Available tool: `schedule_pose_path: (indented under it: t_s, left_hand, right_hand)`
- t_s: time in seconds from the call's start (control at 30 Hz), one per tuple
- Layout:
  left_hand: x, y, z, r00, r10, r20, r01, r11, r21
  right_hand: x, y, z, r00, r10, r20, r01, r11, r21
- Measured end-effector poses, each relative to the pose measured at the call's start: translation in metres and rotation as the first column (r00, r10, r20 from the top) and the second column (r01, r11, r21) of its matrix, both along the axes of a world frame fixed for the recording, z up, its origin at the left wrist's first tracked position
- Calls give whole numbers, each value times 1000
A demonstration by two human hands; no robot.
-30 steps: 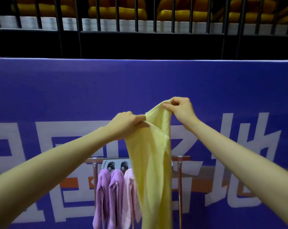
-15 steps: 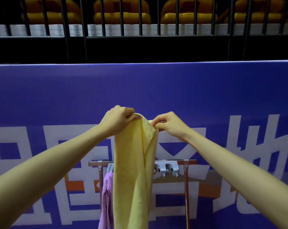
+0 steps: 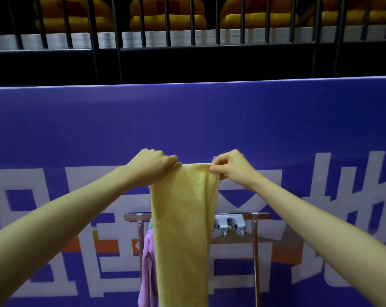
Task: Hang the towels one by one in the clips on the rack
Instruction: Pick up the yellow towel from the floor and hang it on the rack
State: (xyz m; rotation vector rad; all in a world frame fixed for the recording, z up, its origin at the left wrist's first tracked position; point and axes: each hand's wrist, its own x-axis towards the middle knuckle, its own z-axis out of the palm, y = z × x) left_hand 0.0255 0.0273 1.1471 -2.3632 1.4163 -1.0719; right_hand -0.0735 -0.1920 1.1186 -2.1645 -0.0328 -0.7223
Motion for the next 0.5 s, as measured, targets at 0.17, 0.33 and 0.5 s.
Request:
schedule_pose_path:
  t_s: [0.17, 0.33, 0.5]
  left_hand:
    - [14, 8, -8, 989, -44, 144, 17, 983, 181]
    - [3, -2, -12, 997, 10, 80, -25, 981, 194]
    - [0, -13, -14, 993, 107, 53, -115, 978, 173]
  right_hand:
    - [-7, -6, 3, 997, 18, -81, -24, 997, -76]
    - [-9, -7, 4, 991, -11, -130, -18, 976, -217]
    - [-13, -9, 5, 988, -17, -150, -26, 961, -276]
